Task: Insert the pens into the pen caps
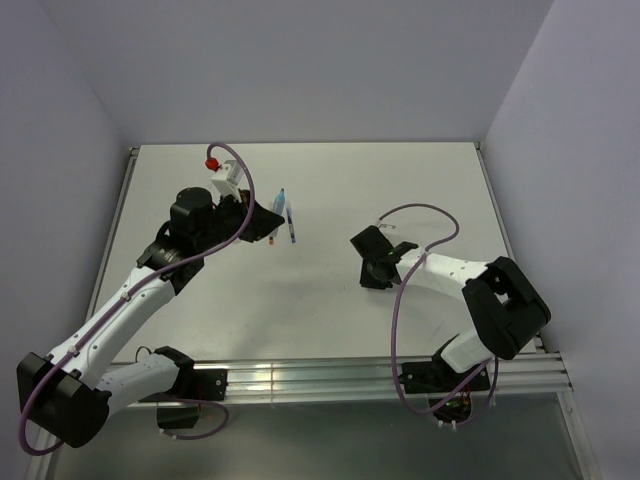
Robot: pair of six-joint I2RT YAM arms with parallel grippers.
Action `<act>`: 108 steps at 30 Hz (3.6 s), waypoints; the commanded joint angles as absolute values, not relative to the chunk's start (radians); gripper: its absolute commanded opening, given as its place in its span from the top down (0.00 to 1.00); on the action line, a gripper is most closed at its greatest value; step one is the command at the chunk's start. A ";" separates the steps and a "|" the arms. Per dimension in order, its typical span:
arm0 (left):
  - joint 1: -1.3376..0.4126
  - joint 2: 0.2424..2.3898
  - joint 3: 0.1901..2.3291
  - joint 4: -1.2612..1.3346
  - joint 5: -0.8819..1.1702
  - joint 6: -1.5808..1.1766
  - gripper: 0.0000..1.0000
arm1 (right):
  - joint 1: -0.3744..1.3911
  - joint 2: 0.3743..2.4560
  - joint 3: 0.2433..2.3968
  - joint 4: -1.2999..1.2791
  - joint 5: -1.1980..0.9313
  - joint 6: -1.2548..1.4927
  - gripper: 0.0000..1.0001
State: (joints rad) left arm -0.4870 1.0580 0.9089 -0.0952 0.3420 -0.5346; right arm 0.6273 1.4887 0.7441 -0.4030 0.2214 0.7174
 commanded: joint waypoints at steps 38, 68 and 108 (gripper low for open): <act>-0.486 1.060 0.948 -0.083 0.350 -0.514 1.00 | 0.503 1.552 0.808 -0.402 0.262 0.657 0.80; -0.486 1.051 0.948 -0.083 0.360 -0.512 0.99 | 0.483 1.440 0.893 -0.457 0.242 0.681 0.60; -0.486 1.045 0.951 -0.086 0.360 -0.508 1.00 | 0.529 1.617 0.927 -0.423 0.233 0.684 0.53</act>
